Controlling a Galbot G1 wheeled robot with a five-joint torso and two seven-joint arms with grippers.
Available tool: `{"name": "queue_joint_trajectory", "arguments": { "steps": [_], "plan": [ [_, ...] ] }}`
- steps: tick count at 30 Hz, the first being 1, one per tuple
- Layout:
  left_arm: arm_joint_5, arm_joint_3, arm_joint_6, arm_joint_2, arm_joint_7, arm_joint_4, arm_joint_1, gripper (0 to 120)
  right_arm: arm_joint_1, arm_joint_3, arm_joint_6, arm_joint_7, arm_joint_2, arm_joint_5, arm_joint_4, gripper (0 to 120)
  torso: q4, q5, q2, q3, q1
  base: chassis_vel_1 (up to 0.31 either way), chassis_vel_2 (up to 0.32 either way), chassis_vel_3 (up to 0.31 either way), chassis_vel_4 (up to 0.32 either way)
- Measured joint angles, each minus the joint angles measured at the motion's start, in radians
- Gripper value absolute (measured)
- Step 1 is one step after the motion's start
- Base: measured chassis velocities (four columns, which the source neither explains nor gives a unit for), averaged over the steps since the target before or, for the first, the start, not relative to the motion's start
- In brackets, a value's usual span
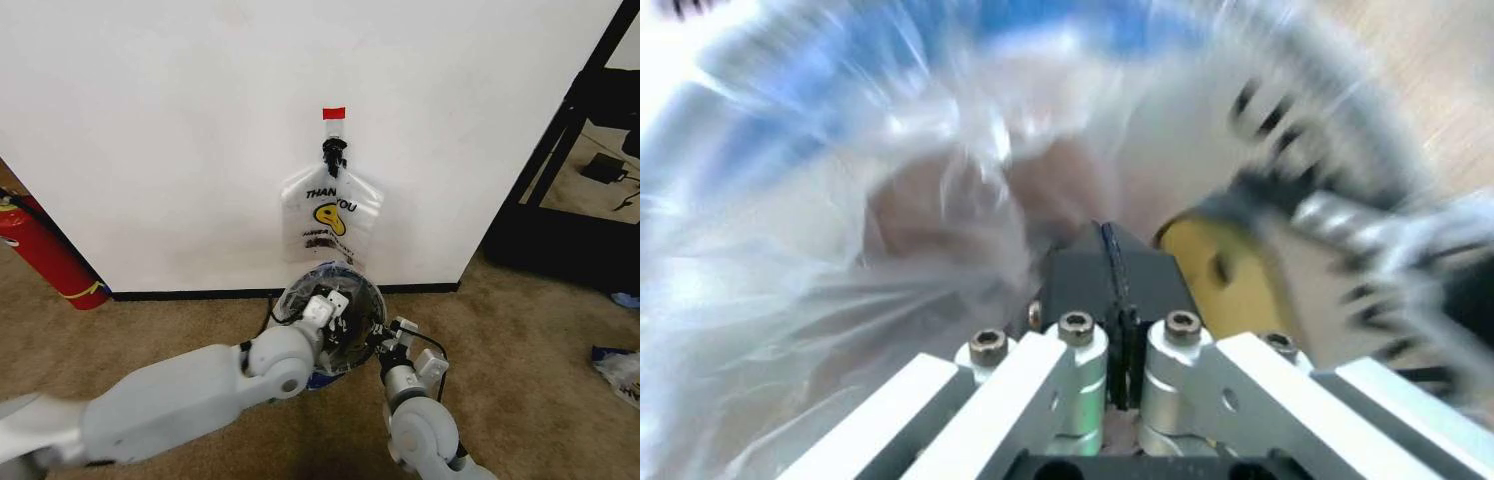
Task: Pick up the garbage bag from the wall and place it over the trash bin.
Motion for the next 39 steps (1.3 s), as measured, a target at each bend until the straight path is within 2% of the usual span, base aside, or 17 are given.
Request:
{"name": "queue_joint_trajectory", "arguments": {
  "steps": [2, 5, 7, 9, 12, 13, 14, 19, 20, 24, 27, 28, 30, 31, 33, 37, 39],
  "plan": [
    [0.083, -0.063, -0.105, 0.043, 0.096, -0.036, 0.085, 1, -0.002, 0.017, 0.0, 0.0, 0.003, 0.024, 0.003, 0, -0.0005, 0.0001, 0.0, 0.0, 0.0, 0.0, 0.0, 0.0, 0.0],
    [0.146, -0.162, -0.175, 0.066, 0.163, -0.081, 0.218, 13, -0.001, 0.038, 0.002, 0.0, 0.007, 0.064, 0.015, 0, 0.0, -0.0001, 0.0, 0.0, 0.0, 0.0, 0.0, 0.0, 0.0],
    [0.162, -0.196, -0.198, 0.069, 0.176, -0.097, 0.265, 18, -0.002, 0.046, -0.001, 0.0, 0.008, 0.08, 0.02, 0, 0.0, 0.0, 0.0, 0.0, 0.0, 0.0, 0.0, 0.0, 0.0],
    [0.19, -0.256, -0.237, 0.065, 0.198, -0.117, 0.34, 25, -0.004, 0.061, -0.006, 0.002, 0.01, 0.102, 0.03, 0, -0.0002, 0.0003, 0.0, 0.0, 0.0, 0.0, 0.0, 0.0, 0.0],
    [0.225, -0.399, -0.304, 0.038, 0.219, -0.137, 0.469, 39, -0.008, 0.085, -0.023, 0.021, 0.017, 0.148, 0.044, 0, -0.0003, 0.0006, 0.0, 0.0, 0.0, 0.0, 0.0, 0.0, 0.0],
    [0.225, -0.399, -0.304, 0.038, 0.219, -0.137, 0.469, 39, -0.008, 0.085, -0.023, 0.021, 0.017, 0.148, 0.044, 0, -0.0003, 0.0006, 0.0, 0.0, 0.0, 0.0, 0.0, 0.0, 0.0],
    [0.229, -0.437, -0.323, 0.028, 0.224, -0.139, 0.501, 43, -0.008, 0.094, -0.026, 0.025, 0.02, 0.16, 0.047, 0, -0.0002, 0.0003, 0.0, 0.0, 0.0, 0.0, 0.0, 0.0, 0.0],
    [0.225, -0.576, -0.422, -0.001, 0.265, -0.136, 0.648, 65, -0.011, 0.132, -0.03, 0.036, 0.031, 0.189, 0.051, 0, -0.0004, 0.0002, 0.0, 0.0, 0.0, 0.0, 0.0, 0.0, 0.0],
    [0.225, -0.576, -0.422, -0.001, 0.265, -0.136, 0.648, 65, -0.011, 0.132, -0.03, 0.036, 0.031, 0.189, 0.051, 0, -0.0004, 0.0002, 0.0, 0.0, 0.0, 0.0, 0.0, 0.0, 0.0],
    [0.176, -0.681, -0.5, -0.01, 0.331, -0.098, 0.771, 81, -0.015, 0.148, -0.034, 0.04, 0.028, 0.198, 0.052, 0, -0.0002, 0.0002, 0.0, 0.0, 0.0, 0.0, 0.0, 0.0, 0.0],
    [0.101, -0.734, -0.522, -0.025, 0.367, -0.08, 0.835, 93, -0.019, 0.153, -0.036, 0.04, 0.028, 0.201, 0.054, 0, -0.0002, 0.0002, 0.0, 0.0, 0.0, 0.0, 0.0, 0.0, 0.0],
    [0.101, -0.734, -0.522, -0.025, 0.367, -0.08, 0.835, 93, -0.019, 0.153, -0.036, 0.04, 0.028, 0.201, 0.054, 0, -0.0002, 0.0002, 0.0, 0.0, 0.0, 0.0, 0.0, 0.0, 0.0],
    [-0.077, -0.771, -0.513, -0.044, 0.382, -0.084, 0.861, 98, -0.023, 0.155, -0.036, 0.041, 0.029, 0.201, 0.054, 0, -0.0002, 0.0004, 0.0, 0.0, 0.0, 0.0, 0.0, 0.0, 0.0],
    [-0.116, -0.777, -0.51, -0.049, 0.386, -0.086, 0.864, 99, -0.024, 0.155, -0.036, 0.041, 0.029, 0.202, 0.054, 0, -0.0002, 0.0005, 0.0, 0.0, 0.0, 0.0, 0.0, 0.0, 0.0],
    [-0.275, -0.803, -0.494, -0.079, 0.449, -0.077, 0.88, 100, -0.027, 0.161, -0.037, 0.04, 0.033, 0.209, 0.058, 0, -0.0005, 0.0005, 0.0, 0.0, 0.0, 0.0, 0.0, 0.0, 0.0],
    [-0.303, -0.789, -0.492, -0.093, 0.536, -0.038, 0.897, 100, -0.028, 0.167, -0.041, 0.042, 0.036, 0.22, 0.067, 0, -0.0004, 0.0001, 0.0, 0.0, 0.0, 0.0, 0.0, 0.0, 0.0],
    [-0.257, -0.754, -0.505, -0.095, 0.599, 0.001, 0.905, 100, -0.028, 0.173, -0.045, 0.046, 0.033, 0.23, 0.072, 0, -0.0003, 0.0003, 0.0, 0.0, 0.0, 0.0, 0.0, 0.0, 0.0]
  ]
}}
